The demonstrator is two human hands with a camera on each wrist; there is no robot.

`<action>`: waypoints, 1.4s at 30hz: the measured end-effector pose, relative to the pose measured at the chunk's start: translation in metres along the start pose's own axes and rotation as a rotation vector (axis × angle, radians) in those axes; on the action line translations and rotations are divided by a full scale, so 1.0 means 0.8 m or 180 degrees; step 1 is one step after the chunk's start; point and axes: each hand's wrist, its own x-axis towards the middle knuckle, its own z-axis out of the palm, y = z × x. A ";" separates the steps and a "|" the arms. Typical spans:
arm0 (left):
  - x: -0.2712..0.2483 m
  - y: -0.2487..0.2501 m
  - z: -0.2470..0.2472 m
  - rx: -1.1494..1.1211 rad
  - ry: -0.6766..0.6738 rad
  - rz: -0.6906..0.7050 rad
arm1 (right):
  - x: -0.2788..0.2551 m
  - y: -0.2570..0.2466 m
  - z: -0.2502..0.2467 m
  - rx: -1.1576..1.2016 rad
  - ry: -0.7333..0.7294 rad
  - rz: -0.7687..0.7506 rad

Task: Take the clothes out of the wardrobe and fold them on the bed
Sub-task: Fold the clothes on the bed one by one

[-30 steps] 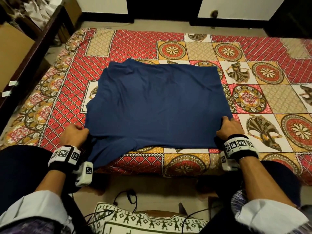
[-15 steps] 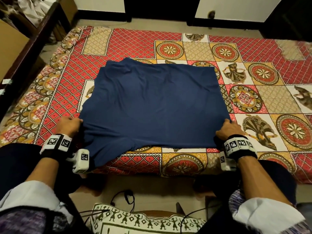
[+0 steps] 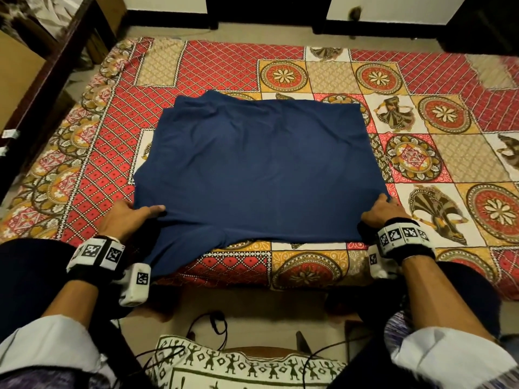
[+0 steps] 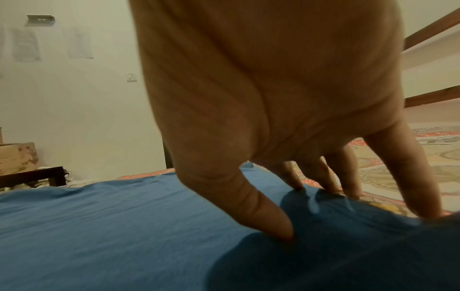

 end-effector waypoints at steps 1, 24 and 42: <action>-0.003 -0.001 -0.002 -0.0154 -0.0090 -0.0034 | 0.000 0.002 -0.001 0.0052 0.0004 0.0028; -0.059 0.017 0.010 -0.0637 -0.0846 0.0359 | -0.013 0.022 -0.007 0.0041 0.0189 0.0287; -0.010 0.011 -0.029 0.0584 -0.0622 0.0097 | -0.021 0.030 -0.015 -0.0131 0.0356 0.0272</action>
